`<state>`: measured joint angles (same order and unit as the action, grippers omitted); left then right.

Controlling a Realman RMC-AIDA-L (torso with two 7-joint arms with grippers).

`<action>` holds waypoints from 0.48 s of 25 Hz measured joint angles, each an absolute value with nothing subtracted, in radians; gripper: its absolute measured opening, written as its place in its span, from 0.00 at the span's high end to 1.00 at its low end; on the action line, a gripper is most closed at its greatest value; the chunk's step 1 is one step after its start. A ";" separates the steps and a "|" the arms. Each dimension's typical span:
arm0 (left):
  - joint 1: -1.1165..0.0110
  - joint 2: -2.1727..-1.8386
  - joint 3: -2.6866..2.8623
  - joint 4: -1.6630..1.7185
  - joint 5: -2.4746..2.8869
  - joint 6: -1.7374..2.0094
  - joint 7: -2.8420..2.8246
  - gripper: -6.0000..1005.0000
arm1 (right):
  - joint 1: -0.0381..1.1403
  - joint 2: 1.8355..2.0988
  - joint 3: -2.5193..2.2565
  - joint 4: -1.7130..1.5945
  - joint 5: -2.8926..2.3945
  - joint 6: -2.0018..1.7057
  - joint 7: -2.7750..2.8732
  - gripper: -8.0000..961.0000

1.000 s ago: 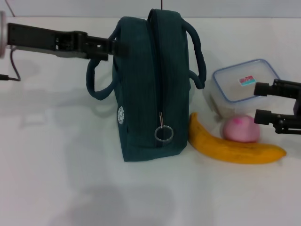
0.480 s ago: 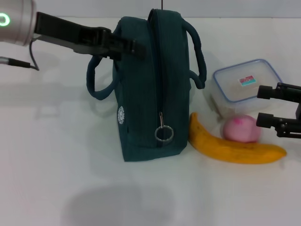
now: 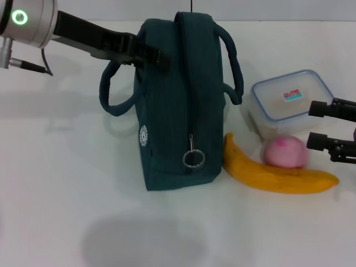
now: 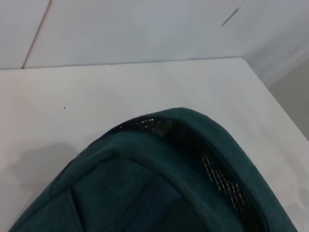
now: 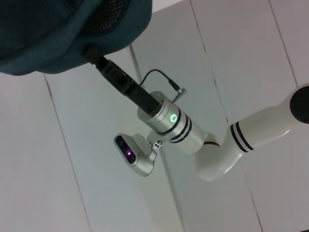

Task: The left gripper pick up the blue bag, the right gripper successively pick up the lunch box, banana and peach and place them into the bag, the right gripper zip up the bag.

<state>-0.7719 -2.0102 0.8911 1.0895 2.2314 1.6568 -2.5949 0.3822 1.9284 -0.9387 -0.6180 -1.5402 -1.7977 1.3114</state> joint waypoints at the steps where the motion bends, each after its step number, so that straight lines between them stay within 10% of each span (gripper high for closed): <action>1: -0.776 -2.007 0.891 1.080 2.233 1.658 -2.590 0.24 | 0.381 1.929 -0.936 -0.618 -1.540 -1.798 1.311 0.27; 9: -0.795 -1.992 0.891 1.051 2.238 1.660 -2.595 0.39 | 0.379 1.930 -0.929 -0.607 -1.540 -1.798 1.302 0.28; 12: -0.798 -1.992 0.891 1.055 2.238 1.660 -2.595 0.63 | 0.378 1.930 -0.923 -0.602 -1.540 -1.797 1.301 0.28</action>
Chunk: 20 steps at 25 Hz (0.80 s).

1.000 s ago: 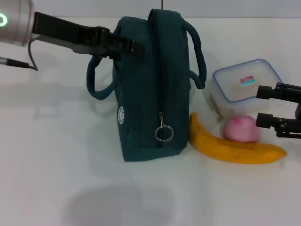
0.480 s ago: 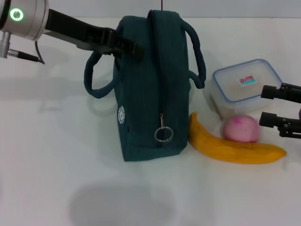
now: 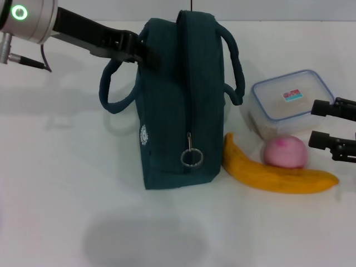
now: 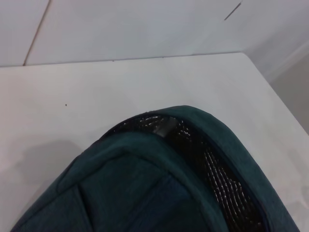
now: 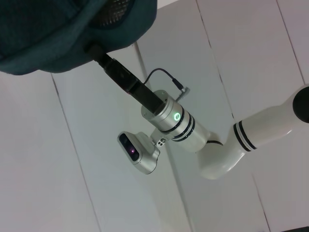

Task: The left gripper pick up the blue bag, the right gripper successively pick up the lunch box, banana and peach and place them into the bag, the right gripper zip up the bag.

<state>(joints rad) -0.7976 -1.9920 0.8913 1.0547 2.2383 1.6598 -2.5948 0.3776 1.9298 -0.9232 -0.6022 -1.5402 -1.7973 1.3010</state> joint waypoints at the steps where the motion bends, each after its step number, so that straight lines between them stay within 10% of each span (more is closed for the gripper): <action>1: -0.798 -1.992 0.891 1.055 2.238 1.660 -2.595 0.68 | 0.377 1.930 -0.923 -0.599 -1.540 -1.797 1.301 0.28; 10: -0.795 -1.991 0.891 1.048 2.238 1.660 -2.595 0.94 | 0.377 1.932 -0.920 -0.550 -1.539 -1.778 1.301 0.29; 20: -0.787 -1.997 0.891 1.048 2.236 1.661 -2.592 0.94 | 0.377 1.972 -0.603 -0.335 -1.507 -1.717 1.314 0.30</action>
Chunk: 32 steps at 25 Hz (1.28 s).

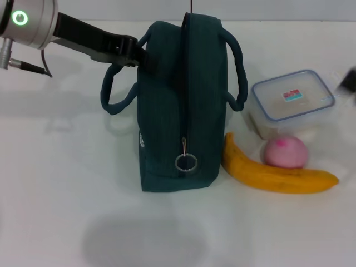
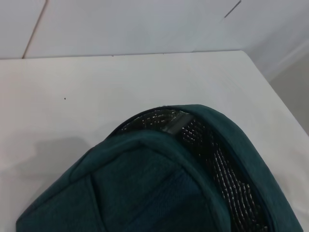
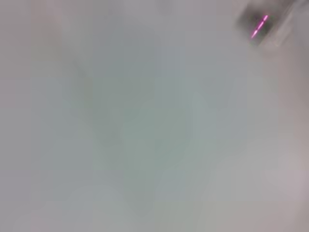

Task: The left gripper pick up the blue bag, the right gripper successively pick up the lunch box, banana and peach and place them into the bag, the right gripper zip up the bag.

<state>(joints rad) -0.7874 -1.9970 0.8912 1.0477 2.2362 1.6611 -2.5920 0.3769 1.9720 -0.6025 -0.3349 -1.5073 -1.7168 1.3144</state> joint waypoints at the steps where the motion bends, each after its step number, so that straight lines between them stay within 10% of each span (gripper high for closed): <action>1: -0.787 -1.997 0.891 1.048 2.236 1.661 -2.591 0.94 | 0.375 1.980 -0.513 -0.278 -1.498 -1.703 1.320 0.30; 32: -0.773 -2.023 0.902 1.046 2.234 1.664 -2.509 0.94 | 0.520 2.026 -0.223 0.041 -1.499 -1.152 1.323 0.33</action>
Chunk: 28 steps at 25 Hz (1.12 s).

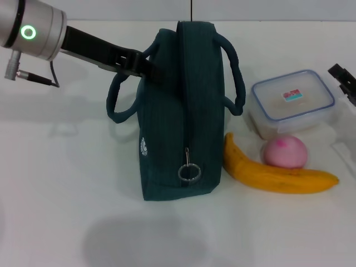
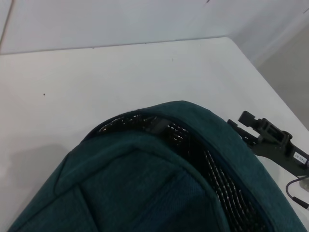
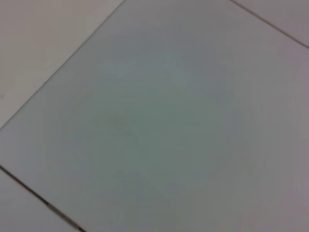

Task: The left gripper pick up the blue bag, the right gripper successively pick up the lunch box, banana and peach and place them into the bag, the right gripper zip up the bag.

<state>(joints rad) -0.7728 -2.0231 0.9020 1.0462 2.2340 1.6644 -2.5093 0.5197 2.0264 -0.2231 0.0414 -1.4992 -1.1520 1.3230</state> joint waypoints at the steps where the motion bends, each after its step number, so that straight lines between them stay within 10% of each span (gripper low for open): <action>1: -0.773 -2.023 0.902 1.046 2.234 1.664 -2.509 0.94 | 0.526 2.026 -0.225 0.044 -1.499 -1.150 1.322 0.33; 19: -0.762 -2.023 0.902 1.046 2.229 1.664 -2.506 0.94 | 0.569 2.028 -0.307 0.062 -1.500 -1.093 1.318 0.34; 28: -0.761 -2.024 0.902 1.046 2.228 1.664 -2.505 0.94 | 0.562 2.027 -0.308 0.070 -1.498 -1.102 1.324 0.58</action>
